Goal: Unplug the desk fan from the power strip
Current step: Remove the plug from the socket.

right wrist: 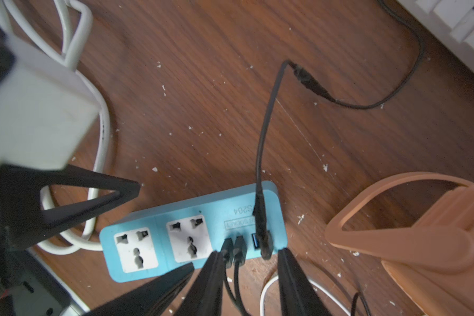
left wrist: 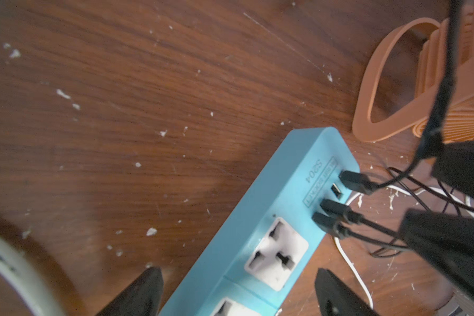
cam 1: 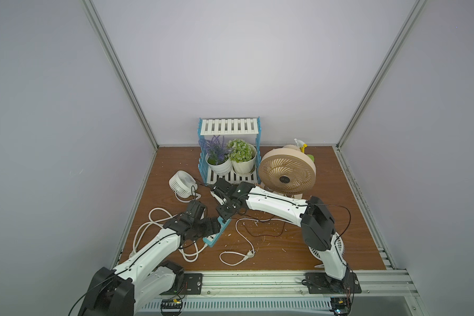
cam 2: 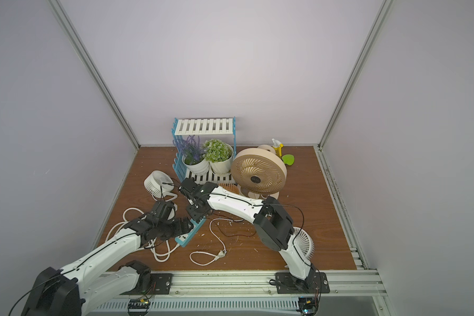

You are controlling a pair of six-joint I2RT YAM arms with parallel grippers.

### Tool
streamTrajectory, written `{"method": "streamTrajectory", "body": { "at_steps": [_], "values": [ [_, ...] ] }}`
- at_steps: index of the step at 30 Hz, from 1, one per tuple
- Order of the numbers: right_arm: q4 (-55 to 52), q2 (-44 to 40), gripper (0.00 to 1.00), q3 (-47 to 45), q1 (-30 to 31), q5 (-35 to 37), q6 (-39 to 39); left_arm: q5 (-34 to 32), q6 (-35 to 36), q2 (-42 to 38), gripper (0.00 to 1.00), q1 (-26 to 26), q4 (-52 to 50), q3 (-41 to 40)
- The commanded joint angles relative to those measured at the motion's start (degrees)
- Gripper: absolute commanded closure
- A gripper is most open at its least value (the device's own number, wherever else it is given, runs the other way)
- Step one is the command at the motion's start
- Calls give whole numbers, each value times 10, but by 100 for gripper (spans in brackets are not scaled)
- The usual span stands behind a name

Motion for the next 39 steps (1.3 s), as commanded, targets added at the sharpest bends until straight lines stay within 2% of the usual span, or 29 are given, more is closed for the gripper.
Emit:
{"method": "streamTrajectory", "body": {
  "at_steps": [1,14,30,33,37,39],
  "values": [
    [-2,16,65,14,1,12,-6,-4,17,8,11,-10,13,10],
    [3,16,65,3,1,16,-3,-13,19,5,7,-29,26,-20],
    [16,5,67,-19,1,26,7,-35,44,28,11,-51,21,-17],
    [18,3,67,-22,1,25,6,-47,36,4,10,-53,19,-19],
    [18,1,67,-24,0,25,5,-76,11,-41,1,-53,5,-16],
    [20,1,67,-23,1,23,5,-101,-9,-59,0,-53,-6,-18]
  ]
}}
